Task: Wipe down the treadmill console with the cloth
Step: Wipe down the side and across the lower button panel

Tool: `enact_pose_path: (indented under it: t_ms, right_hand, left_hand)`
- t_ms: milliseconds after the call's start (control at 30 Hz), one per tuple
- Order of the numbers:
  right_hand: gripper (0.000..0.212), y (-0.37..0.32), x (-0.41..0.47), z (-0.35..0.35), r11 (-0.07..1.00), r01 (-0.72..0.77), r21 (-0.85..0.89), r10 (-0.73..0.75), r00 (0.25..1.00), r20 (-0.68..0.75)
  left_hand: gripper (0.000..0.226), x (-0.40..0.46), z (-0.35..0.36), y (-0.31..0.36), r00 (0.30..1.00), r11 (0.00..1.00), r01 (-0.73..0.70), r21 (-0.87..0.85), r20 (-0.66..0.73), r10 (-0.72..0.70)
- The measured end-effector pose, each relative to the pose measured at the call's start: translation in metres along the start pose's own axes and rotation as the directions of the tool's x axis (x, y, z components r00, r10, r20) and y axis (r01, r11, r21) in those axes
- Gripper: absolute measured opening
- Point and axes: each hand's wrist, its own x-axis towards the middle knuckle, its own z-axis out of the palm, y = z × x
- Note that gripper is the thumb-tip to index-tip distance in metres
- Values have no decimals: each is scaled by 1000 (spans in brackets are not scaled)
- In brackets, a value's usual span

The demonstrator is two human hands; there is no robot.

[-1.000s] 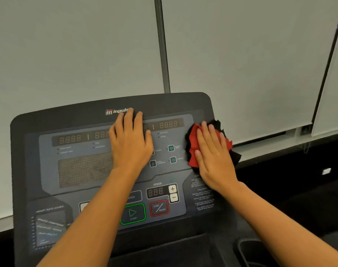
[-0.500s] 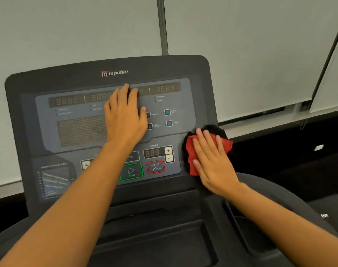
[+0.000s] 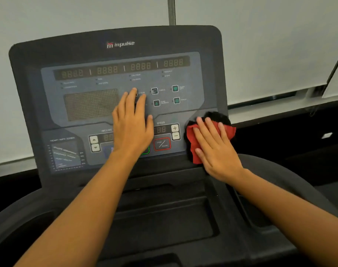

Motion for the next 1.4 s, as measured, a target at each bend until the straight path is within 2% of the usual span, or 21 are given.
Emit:
enact_pose_path:
  t_ms: [67,133,267,333,467,600,767,867,1000,1400]
  right_hand:
    - [58,5,-21,4,995,94,-25,-92,994,59]
    - [56,17,-18,0,992,118,-52,-114,991,67]
    - [57,11,-4,-4,997,-72,-1,72,997,1]
    - [59,-4,3,-4,994,-106,5,105,994,2]
    - [63,-53,34,-2,999,26,-22,-25,999,31]
    - [65,-49,37,-6,994,105,-39,-102,993,64]
    - [71,-7,20,-17,998,6,-55,0,993,116]
    - [73,-29,28,-14,999,-7,-53,14,992,123]
    - [71,-66,43,-9,997,69,-45,-66,995,73]
    - [75,-189,100,1,983,184,30,-183,983,-36]
  left_hand:
    - [53,-15,0,-8,1000,1000,-1,-13,14,1]
    - [54,-28,-4,-20,1000,1000,14,-15,21,-13]
    - [55,-51,-24,-60,993,992,121,-20,-10,-121]
    - [56,-63,-34,-80,983,983,181,-9,-17,-182]
    - [57,-79,-42,-103,963,963,268,-12,-6,-268]
    - [57,-81,-44,-111,965,964,264,-32,0,-264]
    - [58,-88,-51,-139,962,961,274,-29,-17,-274]
    - [57,-91,-51,-157,953,952,303,-34,-18,-303]
    - [53,-90,-52,-165,963,963,268,-36,-30,-269]
    - [45,-95,-66,-193,978,973,190,-129,-60,-199]
